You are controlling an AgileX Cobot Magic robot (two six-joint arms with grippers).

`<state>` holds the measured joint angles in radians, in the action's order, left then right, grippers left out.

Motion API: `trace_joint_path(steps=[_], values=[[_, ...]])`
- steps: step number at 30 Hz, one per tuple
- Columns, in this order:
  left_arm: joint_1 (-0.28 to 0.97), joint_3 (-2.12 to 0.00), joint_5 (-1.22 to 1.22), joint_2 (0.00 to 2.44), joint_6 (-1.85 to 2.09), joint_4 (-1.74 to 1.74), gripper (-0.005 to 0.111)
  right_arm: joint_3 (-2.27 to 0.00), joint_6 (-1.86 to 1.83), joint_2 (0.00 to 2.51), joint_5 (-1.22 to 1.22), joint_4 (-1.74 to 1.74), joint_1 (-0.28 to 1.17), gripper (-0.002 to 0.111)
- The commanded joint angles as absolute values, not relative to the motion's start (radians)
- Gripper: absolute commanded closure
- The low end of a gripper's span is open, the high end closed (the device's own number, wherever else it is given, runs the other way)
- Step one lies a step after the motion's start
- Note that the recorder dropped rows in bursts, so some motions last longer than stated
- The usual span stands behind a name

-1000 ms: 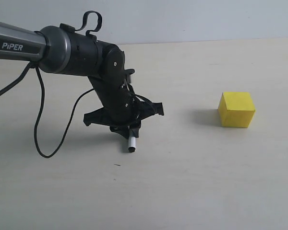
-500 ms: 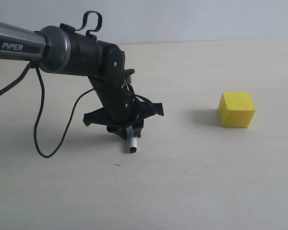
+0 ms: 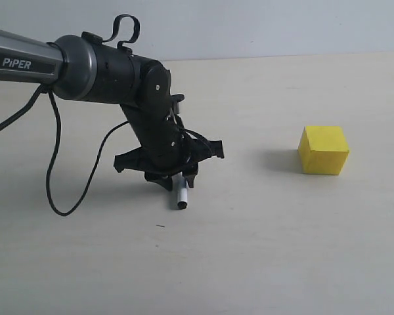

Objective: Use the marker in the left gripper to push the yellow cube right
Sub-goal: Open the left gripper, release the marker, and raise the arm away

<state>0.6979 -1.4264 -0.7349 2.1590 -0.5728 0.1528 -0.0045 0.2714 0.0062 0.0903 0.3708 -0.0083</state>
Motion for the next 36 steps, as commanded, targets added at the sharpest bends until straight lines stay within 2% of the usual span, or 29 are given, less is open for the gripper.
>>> trace_joint_path(steps=[1, 8, 9, 13, 17, 22, 24, 26, 30, 36], values=[[0.7, -1.423, -0.743, 2.164, -0.579, 0.142, 0.066, 0.0, 0.263, 0.0, 0.088, 0.367, -0.013, 0.108], [0.671, -1.523, -0.851, 2.089, -0.535, 0.137, 0.068, 0.0, 0.263, 0.0, 0.088, 0.365, -0.013, 0.108], [0.668, -1.54, -0.865, 2.069, -0.505, 0.137, 0.072, 0.0, 0.263, 0.0, 0.088, 0.365, -0.013, 0.108], [0.673, -1.559, -0.801, 1.97, -0.449, 0.038, 0.106, 0.0, 0.263, 0.0, 0.088, 0.365, -0.013, 0.108], [0.725, -1.461, -0.61, 1.836, -0.458, -0.111, 0.106, 0.0, 0.263, 0.0, 0.088, 0.365, -0.013, 0.108], [0.821, -1.134, -0.127, 1.606, -0.691, -0.41, 0.106, 0.0, 0.263, 0.0, 0.088, 0.366, -0.013, 0.108], [0.84, -1.003, 0.072, 1.512, -0.74, -0.441, 0.107, 0.0, 0.263, 0.0, 0.088, 0.366, -0.013, 0.108], [0.847, -0.915, 0.169, 1.44, -0.74, -0.441, 0.107, 0.0, 0.263, 0.0, 0.088, 0.366, -0.013, 0.108], [0.847, -0.788, 0.21, 1.325, -0.738, -0.439, 0.107, 0.0, 0.263, 0.0, 0.088, 0.366, -0.013, 0.108], [0.847, -0.731, 0.211, 1.276, -0.736, -0.441, 0.107, 0.0, 0.263, 0.0, 0.088, 0.366, -0.013, 0.108]])
